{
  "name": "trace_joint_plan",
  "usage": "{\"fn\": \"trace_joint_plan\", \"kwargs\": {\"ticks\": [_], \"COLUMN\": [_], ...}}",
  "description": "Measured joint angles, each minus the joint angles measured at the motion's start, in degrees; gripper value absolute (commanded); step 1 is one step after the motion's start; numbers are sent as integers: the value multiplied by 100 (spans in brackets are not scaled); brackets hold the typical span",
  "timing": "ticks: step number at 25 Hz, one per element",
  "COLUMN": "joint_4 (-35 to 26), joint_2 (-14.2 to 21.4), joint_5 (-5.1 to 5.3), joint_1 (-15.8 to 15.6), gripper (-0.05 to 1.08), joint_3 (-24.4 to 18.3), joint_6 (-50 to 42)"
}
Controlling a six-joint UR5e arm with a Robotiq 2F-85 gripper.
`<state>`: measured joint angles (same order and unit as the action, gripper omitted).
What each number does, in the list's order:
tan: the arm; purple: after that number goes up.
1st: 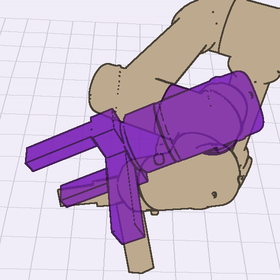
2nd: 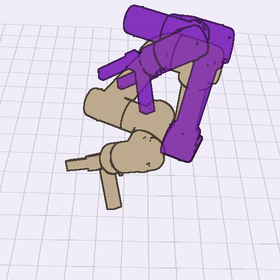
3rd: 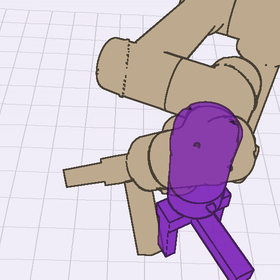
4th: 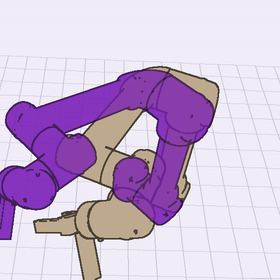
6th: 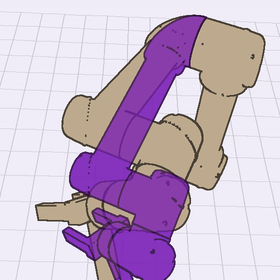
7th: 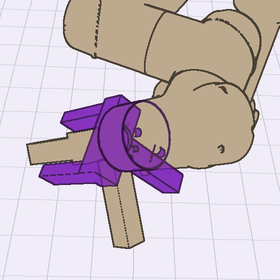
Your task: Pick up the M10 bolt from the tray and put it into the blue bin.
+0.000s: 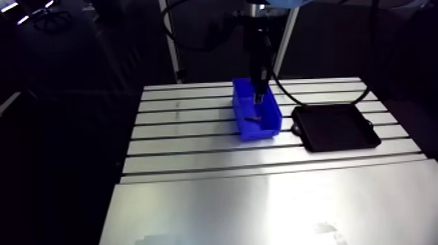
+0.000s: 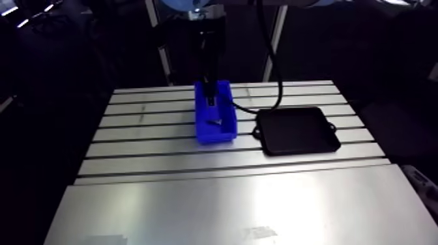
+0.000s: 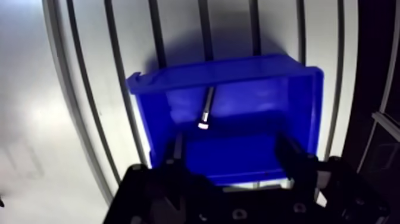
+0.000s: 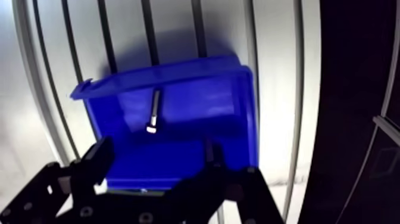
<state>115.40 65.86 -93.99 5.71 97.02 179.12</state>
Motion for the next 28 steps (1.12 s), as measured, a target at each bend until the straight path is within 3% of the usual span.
{"fn": "trace_joint_plan", "kwargs": {"ticks": [8, 15, 20, 28], "joint_4": [-822, -1783, -2285, -3134], "joint_2": [563, 764, 896, 1234], "joint_5": [4, 28, 31, 49], "joint_1": [-24, -104, -163, -215], "gripper": [1, 1, 1, 1], "joint_3": [-348, -1057, -1526, -1998], "joint_6": [-331, -1524, -3084, -7173]}}
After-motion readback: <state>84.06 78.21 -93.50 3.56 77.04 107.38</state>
